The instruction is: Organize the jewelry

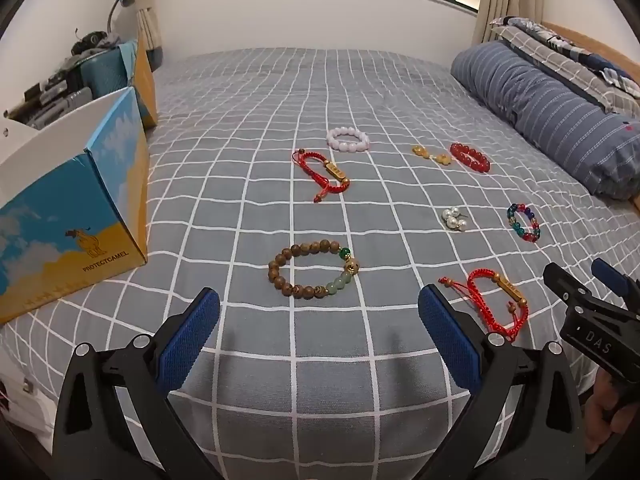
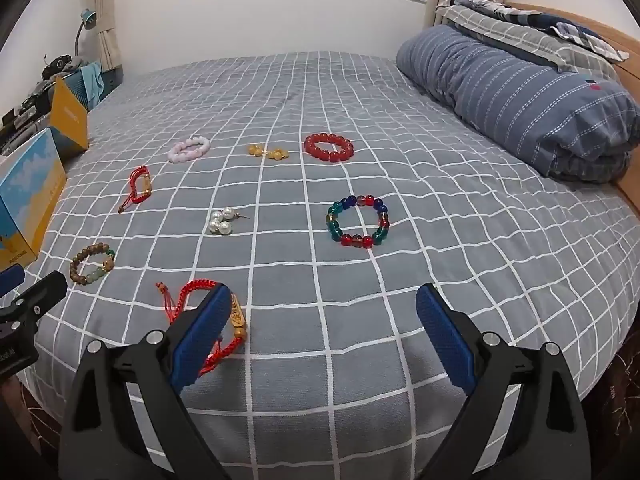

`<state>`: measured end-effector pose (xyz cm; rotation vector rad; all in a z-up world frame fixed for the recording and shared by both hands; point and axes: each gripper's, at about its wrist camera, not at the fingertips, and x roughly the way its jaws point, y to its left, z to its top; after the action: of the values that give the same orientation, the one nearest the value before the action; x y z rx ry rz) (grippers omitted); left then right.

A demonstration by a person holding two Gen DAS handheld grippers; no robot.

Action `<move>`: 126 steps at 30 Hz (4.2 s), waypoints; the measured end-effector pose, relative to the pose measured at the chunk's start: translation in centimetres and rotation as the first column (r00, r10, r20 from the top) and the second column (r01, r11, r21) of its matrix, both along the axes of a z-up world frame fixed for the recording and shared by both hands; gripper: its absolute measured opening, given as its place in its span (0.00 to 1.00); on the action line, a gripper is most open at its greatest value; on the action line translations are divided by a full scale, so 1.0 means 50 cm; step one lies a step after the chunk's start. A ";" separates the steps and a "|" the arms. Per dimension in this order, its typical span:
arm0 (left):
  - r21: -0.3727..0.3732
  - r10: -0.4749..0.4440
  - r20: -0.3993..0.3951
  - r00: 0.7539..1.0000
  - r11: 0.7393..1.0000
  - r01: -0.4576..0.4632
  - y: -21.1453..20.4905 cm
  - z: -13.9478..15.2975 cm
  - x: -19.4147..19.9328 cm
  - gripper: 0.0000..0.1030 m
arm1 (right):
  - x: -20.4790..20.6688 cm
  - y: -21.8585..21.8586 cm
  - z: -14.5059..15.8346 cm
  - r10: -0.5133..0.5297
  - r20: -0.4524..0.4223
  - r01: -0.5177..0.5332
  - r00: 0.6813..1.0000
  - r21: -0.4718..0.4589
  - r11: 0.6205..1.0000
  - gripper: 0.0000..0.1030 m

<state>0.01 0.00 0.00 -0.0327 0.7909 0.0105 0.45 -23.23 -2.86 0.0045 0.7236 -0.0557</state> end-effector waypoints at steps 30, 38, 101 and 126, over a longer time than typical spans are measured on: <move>0.026 0.001 0.000 1.000 1.000 -0.001 -0.011 -0.006 -0.003 0.95 | 0.021 0.009 0.006 0.007 -0.044 -0.008 0.999 -0.004 1.000 0.87; 0.023 0.001 -0.008 1.000 1.000 -0.001 -0.009 -0.007 0.002 0.95 | 0.020 0.008 0.009 0.005 -0.039 -0.005 0.999 0.002 1.000 0.87; -0.029 0.033 -0.044 0.998 0.999 -0.035 0.024 0.077 0.068 0.95 | 0.057 0.030 0.140 0.071 -0.001 -0.071 0.997 0.083 0.994 0.87; -0.028 0.039 -0.297 0.954 0.998 -0.049 0.050 -0.056 0.422 0.95 | 0.324 0.136 -0.032 0.199 -0.346 -0.171 0.917 0.109 0.979 0.77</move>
<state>21.08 2.48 -2.83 -0.0831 1.0908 0.0450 16.66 -16.45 -4.48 -0.0010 1.0858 0.1576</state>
